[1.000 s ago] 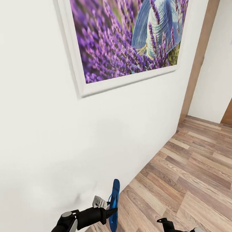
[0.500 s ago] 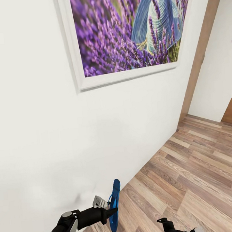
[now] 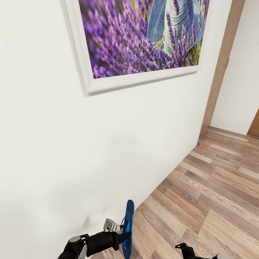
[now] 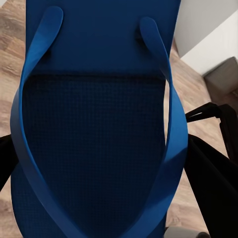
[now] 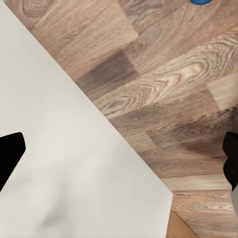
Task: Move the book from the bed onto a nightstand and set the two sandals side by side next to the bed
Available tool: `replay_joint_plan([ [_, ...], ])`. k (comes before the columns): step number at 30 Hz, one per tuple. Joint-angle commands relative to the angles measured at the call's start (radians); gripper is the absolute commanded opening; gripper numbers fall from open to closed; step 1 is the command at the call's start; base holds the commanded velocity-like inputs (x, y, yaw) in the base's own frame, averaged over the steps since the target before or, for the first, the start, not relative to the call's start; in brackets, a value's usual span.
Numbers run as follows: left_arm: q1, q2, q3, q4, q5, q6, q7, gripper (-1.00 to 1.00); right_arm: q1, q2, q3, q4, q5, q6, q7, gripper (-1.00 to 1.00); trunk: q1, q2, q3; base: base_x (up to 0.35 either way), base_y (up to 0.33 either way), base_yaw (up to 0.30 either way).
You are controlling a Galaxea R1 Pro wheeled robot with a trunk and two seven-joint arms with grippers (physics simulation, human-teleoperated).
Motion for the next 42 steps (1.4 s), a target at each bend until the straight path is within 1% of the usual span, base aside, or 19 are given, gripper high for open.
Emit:
replay_joint_plan([
  [1, -0.001, 0.001, -0.003, -0.001, 0.011, 0.010, 0.000, -1.00, -0.001, 0.001, -0.004, -0.001, -0.004, 0.005, -0.007, 1.00, 0.004, -0.008, -0.004, 0.000, 0.000, 0.000],
  [30, -0.001, 0.000, -0.003, -0.001, 0.011, 0.010, 0.000, -1.00, -0.001, 0.004, -0.004, -0.001, -0.004, 0.005, -0.006, 1.00, 0.115, -0.211, -0.095, 0.000, 0.000, 0.000],
  [42, -0.001, -0.002, -0.003, -0.001, 0.011, 0.010, 0.000, -1.00, -0.001, 0.001, -0.004, -0.002, -0.004, 0.005, -0.006, 1.00, 0.161, -0.295, -0.133, 0.000, 0.000, 0.000],
])
